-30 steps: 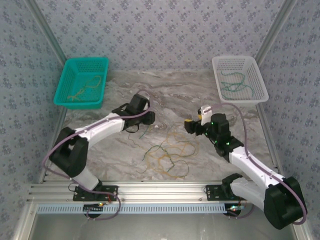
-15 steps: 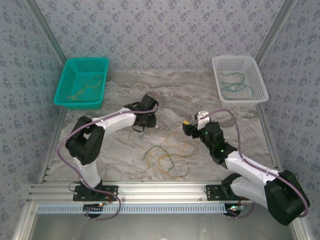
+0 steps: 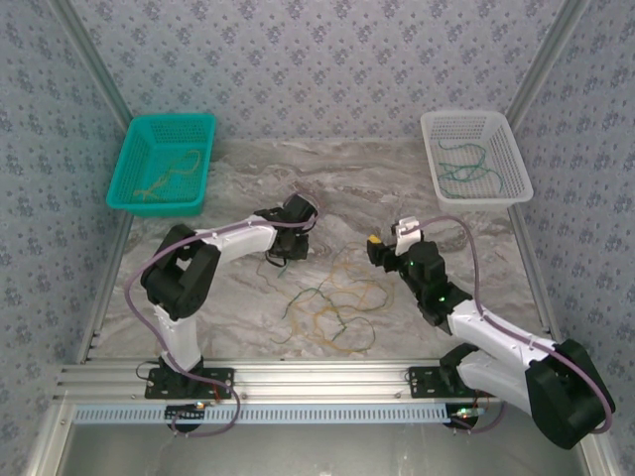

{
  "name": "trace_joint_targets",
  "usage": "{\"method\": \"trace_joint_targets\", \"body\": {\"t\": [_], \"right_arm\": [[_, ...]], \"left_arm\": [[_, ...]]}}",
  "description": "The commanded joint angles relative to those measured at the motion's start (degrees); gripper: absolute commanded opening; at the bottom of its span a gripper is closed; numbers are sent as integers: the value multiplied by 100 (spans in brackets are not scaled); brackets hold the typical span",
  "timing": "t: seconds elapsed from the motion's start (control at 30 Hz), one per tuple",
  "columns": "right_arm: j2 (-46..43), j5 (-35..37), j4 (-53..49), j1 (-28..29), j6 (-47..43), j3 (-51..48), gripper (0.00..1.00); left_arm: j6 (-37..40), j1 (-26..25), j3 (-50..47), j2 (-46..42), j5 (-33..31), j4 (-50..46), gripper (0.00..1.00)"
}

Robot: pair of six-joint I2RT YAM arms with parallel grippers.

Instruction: Untangle the cables

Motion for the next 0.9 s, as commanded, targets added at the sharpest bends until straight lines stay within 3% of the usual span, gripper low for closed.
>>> {"method": "trace_joint_targets", "body": {"t": [0.0, 0.17, 0.33, 0.63, 0.87], "right_arm": [[-137, 142, 32, -53, 161, -50, 78], [-158, 115, 42, -99, 199, -71, 78], [-158, 135, 25, -148, 230, -65, 78], [-144, 149, 42, -220, 312, -87, 78], [-174, 107, 58, -267, 303, -103, 78]], "left_arm": [[61, -24, 87, 103, -194, -123, 16], [46, -26, -51, 102, -148, 45, 19], [100, -26, -76, -49, -213, 21, 0], [260, -22, 154, -1127, -186, -343, 0], [226, 164, -34, -2026, 188, 2, 0]]}}
